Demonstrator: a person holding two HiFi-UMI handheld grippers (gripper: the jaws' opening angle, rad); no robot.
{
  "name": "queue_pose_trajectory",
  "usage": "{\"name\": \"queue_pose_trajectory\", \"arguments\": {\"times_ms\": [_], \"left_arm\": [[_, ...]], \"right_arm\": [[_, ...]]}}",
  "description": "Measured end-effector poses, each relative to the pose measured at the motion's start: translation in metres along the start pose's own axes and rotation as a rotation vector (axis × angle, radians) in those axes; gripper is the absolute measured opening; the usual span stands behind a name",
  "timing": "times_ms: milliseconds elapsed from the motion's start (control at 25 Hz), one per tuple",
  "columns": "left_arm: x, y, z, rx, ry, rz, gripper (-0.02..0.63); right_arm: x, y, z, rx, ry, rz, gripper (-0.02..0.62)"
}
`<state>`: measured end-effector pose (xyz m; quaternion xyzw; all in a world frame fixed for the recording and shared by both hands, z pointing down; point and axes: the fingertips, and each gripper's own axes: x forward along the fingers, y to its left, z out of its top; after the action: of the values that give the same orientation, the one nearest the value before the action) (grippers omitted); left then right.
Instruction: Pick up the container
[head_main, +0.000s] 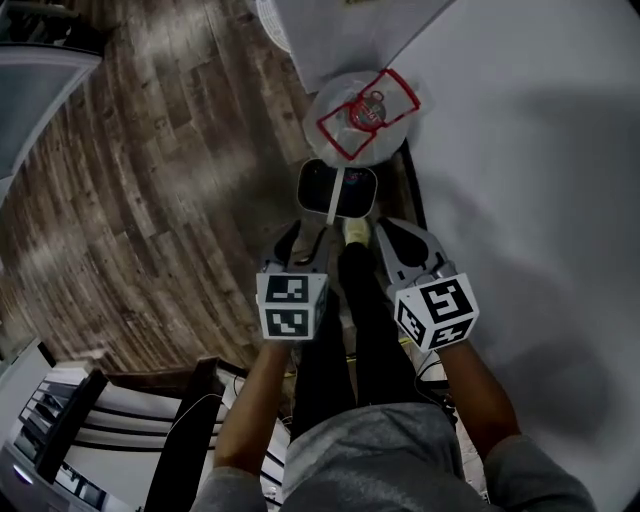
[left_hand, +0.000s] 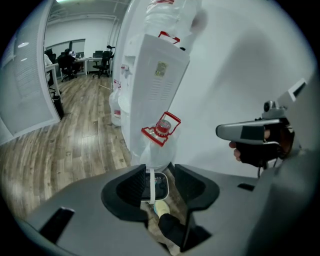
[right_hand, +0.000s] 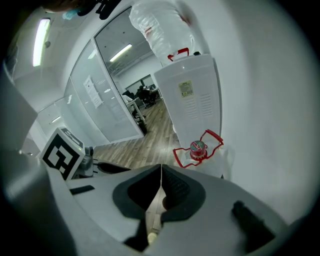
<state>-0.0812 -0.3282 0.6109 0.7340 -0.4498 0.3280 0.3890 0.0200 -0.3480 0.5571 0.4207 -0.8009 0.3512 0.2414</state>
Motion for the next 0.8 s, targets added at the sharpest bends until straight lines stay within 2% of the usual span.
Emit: {"name": "queue_pose_trajectory", "arguments": {"times_ms": [520,800], "left_arm": [[0.114,0.011,-0.073,0.009,0.099,-0.038,0.219],[0.174,0.026,-0.111,0.003,0.146,-0.018,0.222]], "right_arm": [[0.062,-0.034,-0.075,0.072,0.059,0.021,0.026],[0.092,-0.051,-0.117,0.116,0.09,0.032,0.026]]}}
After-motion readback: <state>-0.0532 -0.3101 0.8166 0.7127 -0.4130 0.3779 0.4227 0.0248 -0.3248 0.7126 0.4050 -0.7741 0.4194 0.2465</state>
